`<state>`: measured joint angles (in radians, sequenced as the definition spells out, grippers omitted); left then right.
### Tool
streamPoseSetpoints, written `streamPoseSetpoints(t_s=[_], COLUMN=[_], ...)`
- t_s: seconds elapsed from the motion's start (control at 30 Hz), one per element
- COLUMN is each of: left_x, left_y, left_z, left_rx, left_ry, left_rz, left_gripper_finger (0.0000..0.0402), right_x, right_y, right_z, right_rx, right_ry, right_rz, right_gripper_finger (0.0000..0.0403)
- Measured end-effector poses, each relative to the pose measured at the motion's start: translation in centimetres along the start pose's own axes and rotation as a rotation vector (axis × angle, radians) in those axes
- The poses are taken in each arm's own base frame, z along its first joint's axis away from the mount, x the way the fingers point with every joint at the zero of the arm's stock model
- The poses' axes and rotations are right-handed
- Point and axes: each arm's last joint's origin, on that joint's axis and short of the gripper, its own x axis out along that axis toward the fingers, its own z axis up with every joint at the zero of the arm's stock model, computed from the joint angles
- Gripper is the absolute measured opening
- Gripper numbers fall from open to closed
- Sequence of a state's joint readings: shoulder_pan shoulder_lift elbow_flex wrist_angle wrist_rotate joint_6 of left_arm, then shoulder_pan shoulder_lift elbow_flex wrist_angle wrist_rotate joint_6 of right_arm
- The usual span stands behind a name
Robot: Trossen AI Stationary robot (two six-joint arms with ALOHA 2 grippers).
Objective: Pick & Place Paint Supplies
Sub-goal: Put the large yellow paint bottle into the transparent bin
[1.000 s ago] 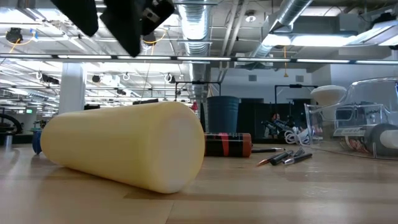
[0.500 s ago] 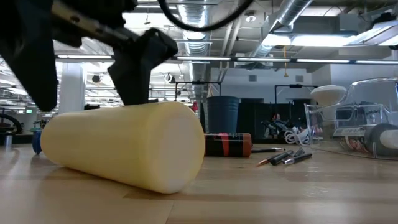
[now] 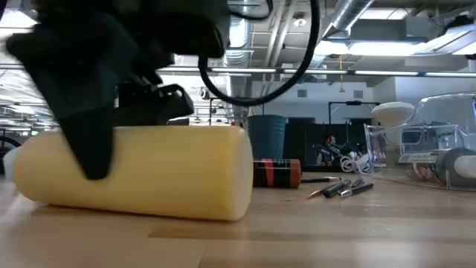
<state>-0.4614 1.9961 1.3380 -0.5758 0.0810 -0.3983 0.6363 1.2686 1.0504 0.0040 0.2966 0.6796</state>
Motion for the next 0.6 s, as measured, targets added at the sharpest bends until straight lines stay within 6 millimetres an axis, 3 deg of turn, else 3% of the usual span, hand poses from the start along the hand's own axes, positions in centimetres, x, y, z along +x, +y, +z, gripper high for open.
streamPoseSetpoints(t_s=[0.1,0.23,0.43,0.6], left_x=[-0.2,-1.4,-6.1,-10.7], left_y=[0.9,1.9,3.7,6.5], left_z=[0.5,1.0,3.2,6.1], left_rx=[-0.106,-0.186,-0.309,-0.448], left_ry=[-0.002,-0.033,-0.249,-0.568], left_rz=[-0.019,-0.031,-0.119,-0.234], left_gripper_finger=[0.0118,0.0113,0.0113,0.0113], right_x=[0.0,-0.1,-0.5,-0.7], right_y=[0.0,0.2,0.6,0.8], right_z=[0.0,-0.1,-0.2,-0.2], right_rx=[0.002,0.001,0.002,0.001], right_ry=[-0.001,0.002,-0.008,-0.012], right_rz=[-0.001,0.007,0.015,0.011], right_gripper_finger=[0.0000,0.0000,0.0000,0.0000])
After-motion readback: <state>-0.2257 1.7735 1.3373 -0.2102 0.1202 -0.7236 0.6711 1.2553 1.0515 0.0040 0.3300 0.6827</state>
